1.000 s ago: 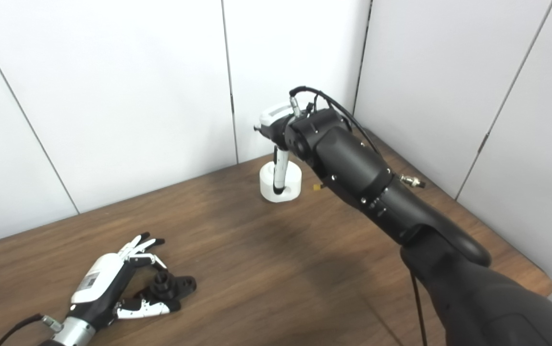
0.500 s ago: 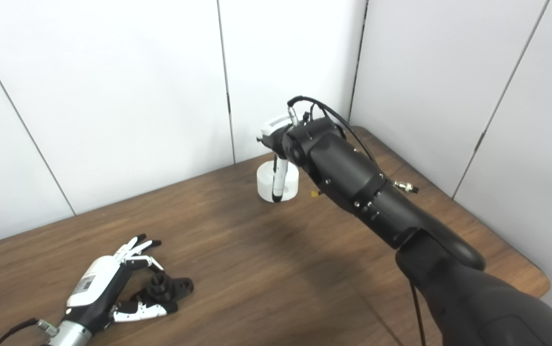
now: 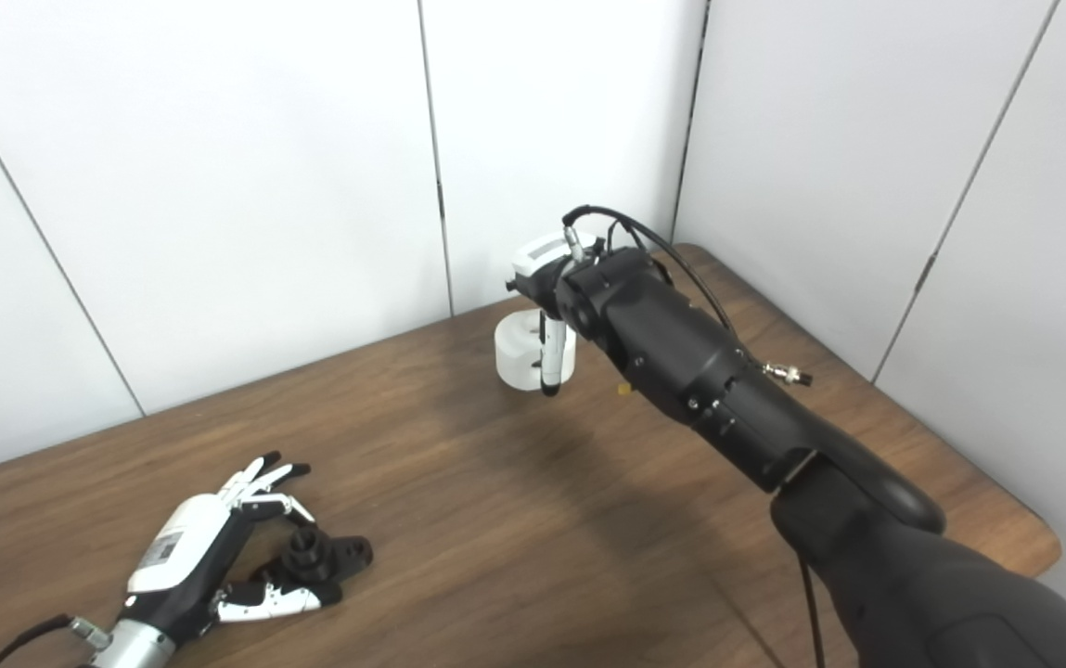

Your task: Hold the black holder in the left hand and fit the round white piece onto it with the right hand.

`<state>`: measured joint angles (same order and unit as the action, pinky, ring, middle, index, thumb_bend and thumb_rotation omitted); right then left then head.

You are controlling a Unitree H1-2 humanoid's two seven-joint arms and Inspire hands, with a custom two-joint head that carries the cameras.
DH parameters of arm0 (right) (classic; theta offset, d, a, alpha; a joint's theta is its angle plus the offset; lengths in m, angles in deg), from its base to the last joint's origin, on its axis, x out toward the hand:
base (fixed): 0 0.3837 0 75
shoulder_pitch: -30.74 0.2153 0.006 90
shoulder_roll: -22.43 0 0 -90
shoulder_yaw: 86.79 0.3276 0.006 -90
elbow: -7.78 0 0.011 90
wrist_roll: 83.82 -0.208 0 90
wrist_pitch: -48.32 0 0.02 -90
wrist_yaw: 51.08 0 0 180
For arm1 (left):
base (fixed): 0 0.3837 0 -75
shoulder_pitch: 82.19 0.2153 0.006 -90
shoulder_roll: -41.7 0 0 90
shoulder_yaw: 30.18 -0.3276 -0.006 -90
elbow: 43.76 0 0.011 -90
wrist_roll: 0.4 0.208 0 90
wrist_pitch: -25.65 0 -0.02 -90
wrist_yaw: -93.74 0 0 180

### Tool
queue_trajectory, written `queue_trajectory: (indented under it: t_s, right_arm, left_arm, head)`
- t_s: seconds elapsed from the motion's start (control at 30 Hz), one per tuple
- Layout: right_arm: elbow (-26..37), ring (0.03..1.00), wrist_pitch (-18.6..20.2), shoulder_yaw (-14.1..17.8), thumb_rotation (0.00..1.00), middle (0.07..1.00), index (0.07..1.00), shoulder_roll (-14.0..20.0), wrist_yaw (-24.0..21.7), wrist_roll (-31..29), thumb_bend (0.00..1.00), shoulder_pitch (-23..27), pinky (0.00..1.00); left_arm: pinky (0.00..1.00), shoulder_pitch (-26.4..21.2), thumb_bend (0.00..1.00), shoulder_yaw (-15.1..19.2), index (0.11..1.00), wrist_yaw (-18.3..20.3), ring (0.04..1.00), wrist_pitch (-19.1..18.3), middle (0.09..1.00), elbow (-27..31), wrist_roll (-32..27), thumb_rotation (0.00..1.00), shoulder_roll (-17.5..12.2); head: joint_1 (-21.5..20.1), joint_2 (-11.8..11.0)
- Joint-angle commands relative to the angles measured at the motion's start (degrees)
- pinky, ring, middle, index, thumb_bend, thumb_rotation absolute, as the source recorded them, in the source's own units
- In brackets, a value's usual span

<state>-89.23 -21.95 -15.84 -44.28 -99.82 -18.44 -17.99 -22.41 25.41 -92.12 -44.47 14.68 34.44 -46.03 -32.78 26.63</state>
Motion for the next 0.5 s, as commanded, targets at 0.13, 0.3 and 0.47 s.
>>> queue_trajectory:
  t_s: [0.13,0.3,0.47]
  right_arm:
    - [-2.15,0.964,-0.85,0.02,0.28,0.979,0.925,0.29,4.49,-0.85,0.96,2.50,0.90]
    - [-4.11,0.959,-1.13,-1.14,0.28,0.973,0.910,-0.55,6.25,-1.00,0.95,3.01,0.87]
    - [-5.95,0.963,0.53,-0.85,0.28,0.977,0.907,-2.14,6.14,-1.60,0.93,3.59,0.89]
  left_arm:
    - [0.99,4.60,0.52,-1.61,0.483,4.66,0.991,-2.73,0.900,-2.84,3.26,0.06,-2.67]
    - [0.99,5.04,0.52,-1.67,0.483,5.03,0.987,-3.05,0.898,-1.73,3.49,0.06,-3.00]
    - [0.99,5.33,0.52,-1.45,0.483,5.27,0.984,-3.37,0.898,-1.24,3.18,0.06,-3.08]
  head:
    - [0.88,0.43]
    - [1.31,0.83]
    - [1.73,0.89]
